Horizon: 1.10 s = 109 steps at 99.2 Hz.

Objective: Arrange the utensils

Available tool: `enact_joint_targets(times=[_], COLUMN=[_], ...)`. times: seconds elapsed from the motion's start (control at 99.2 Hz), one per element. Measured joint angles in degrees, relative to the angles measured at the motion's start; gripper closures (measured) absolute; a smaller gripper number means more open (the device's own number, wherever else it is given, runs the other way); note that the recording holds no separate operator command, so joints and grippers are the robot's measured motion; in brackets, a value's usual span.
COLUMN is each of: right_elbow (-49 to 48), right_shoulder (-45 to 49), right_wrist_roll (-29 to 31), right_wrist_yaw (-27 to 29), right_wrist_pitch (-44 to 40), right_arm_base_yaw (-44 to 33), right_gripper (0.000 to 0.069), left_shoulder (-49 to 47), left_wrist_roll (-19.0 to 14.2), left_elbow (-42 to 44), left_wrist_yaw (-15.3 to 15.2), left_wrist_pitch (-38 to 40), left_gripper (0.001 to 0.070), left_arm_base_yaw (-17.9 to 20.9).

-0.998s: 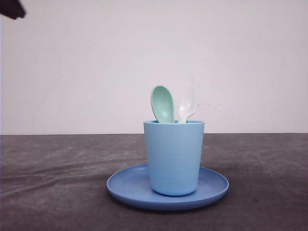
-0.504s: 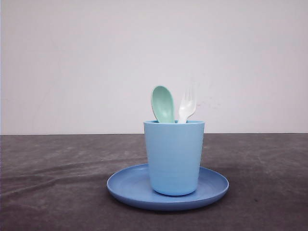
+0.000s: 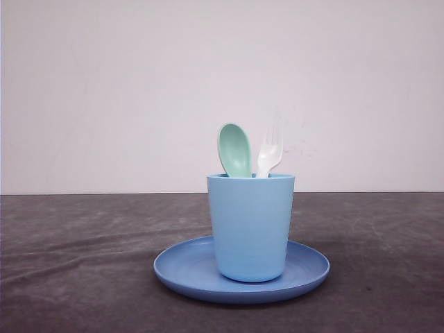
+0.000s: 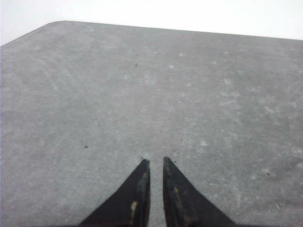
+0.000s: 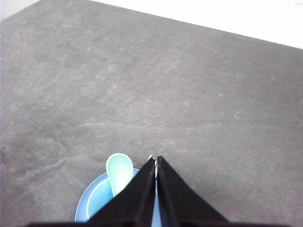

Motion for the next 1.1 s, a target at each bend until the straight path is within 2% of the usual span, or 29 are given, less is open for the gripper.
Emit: enact_joint_targets(times=[0.514, 0.706, 0.907, 1.099], right_elbow=[0.0, 0.0, 0.0, 0.0], right_shoulder=[0.0, 0.0, 0.0, 0.0], right_wrist_roll=[0.0, 0.0, 0.0, 0.0], right_wrist_yaw=[0.0, 0.0, 0.0, 0.0], right_wrist_pitch=[0.2, 0.2, 0.2, 0.2], right_arm_base_yaw=[0.0, 0.0, 0.0, 0.0], right_gripper=[0.0687, 0.0687, 0.0687, 0.0687], left_shoulder=[-0.1, -0.1, -0.1, -0.1], left_wrist_roll=[1.6, 5.1, 6.5, 6.5], left_elbow=[0.0, 0.0, 0.0, 0.0], left_wrist_yaw=[1.5, 6.2, 6.2, 6.2], left_wrist_pitch=[0.0, -0.1, -0.1, -0.1], left_gripper=[0.0685, 0.0685, 0.0685, 0.0685], left_arm_base_yaw=[0.0, 0.9, 1.4, 1.4])
